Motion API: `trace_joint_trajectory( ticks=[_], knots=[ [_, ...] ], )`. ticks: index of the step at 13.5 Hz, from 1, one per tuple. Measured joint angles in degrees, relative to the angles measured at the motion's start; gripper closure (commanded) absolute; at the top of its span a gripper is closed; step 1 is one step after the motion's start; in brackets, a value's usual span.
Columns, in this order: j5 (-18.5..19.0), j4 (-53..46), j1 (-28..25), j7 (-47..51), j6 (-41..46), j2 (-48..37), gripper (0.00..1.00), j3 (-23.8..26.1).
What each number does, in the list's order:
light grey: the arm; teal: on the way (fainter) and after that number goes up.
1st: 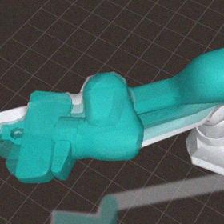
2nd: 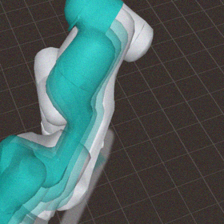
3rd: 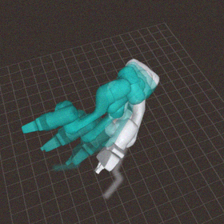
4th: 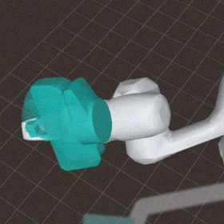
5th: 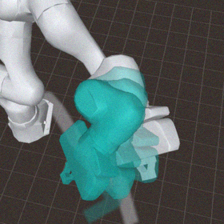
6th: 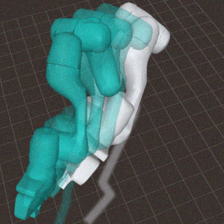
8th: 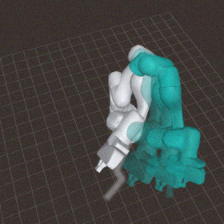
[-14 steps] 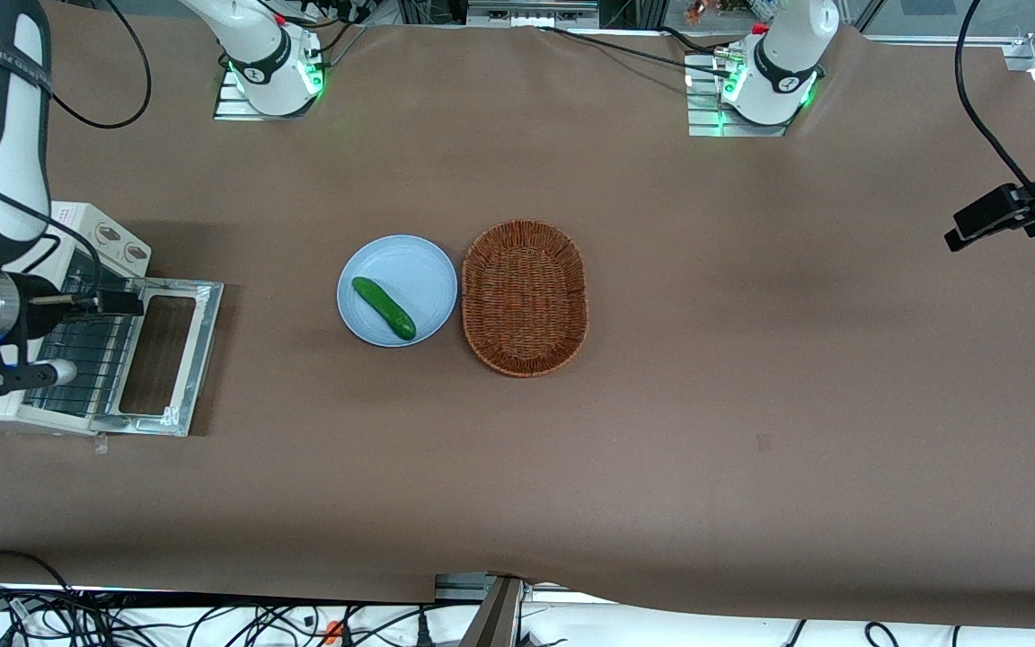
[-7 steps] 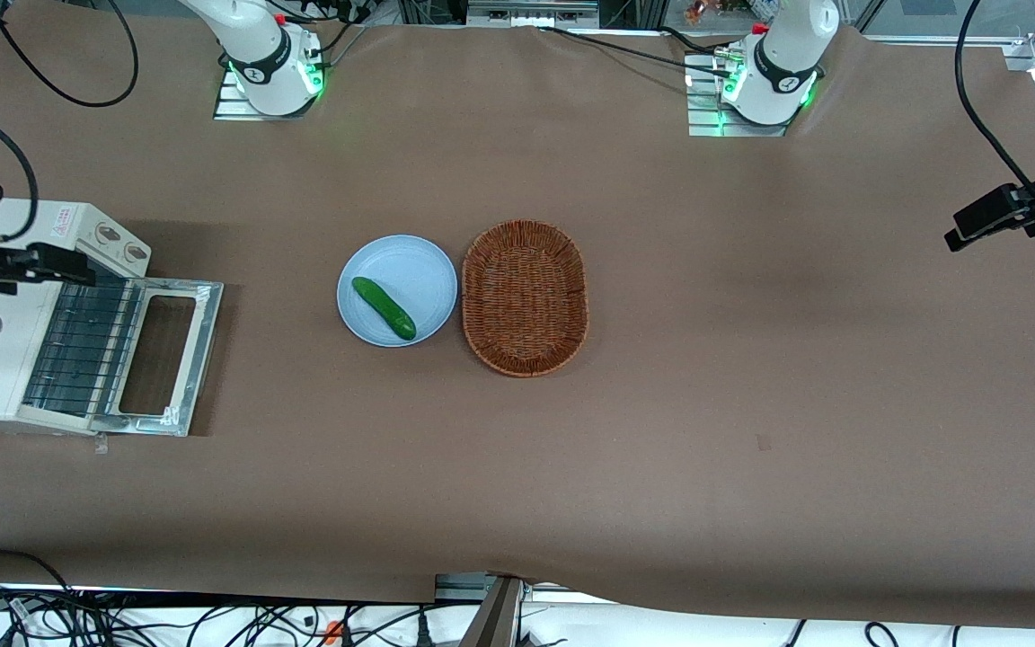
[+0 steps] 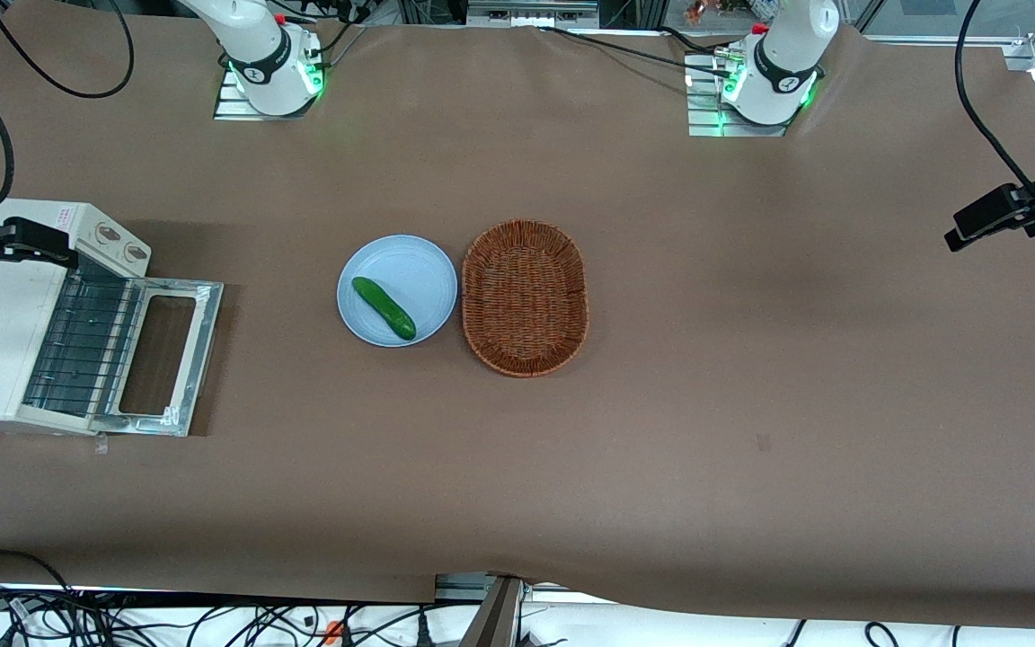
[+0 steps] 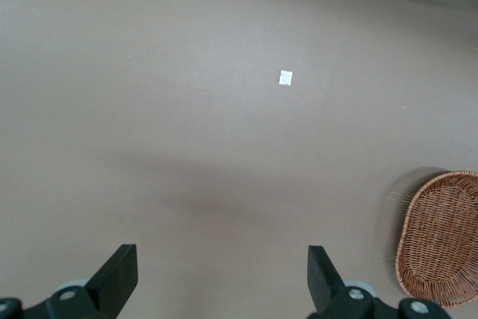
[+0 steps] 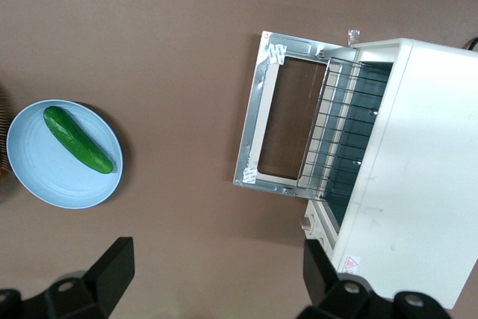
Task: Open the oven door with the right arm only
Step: 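Release the handle and lift the right gripper away from the door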
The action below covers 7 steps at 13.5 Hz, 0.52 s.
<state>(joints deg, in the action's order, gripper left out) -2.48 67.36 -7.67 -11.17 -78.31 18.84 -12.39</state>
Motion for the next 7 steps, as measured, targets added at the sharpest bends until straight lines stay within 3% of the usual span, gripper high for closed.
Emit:
trace_joint_trajectory(
  ticks=[7],
  knots=[
    [0.0,0.0,0.0,0.0,0.0,-0.5,0.00,0.2]
  ],
)
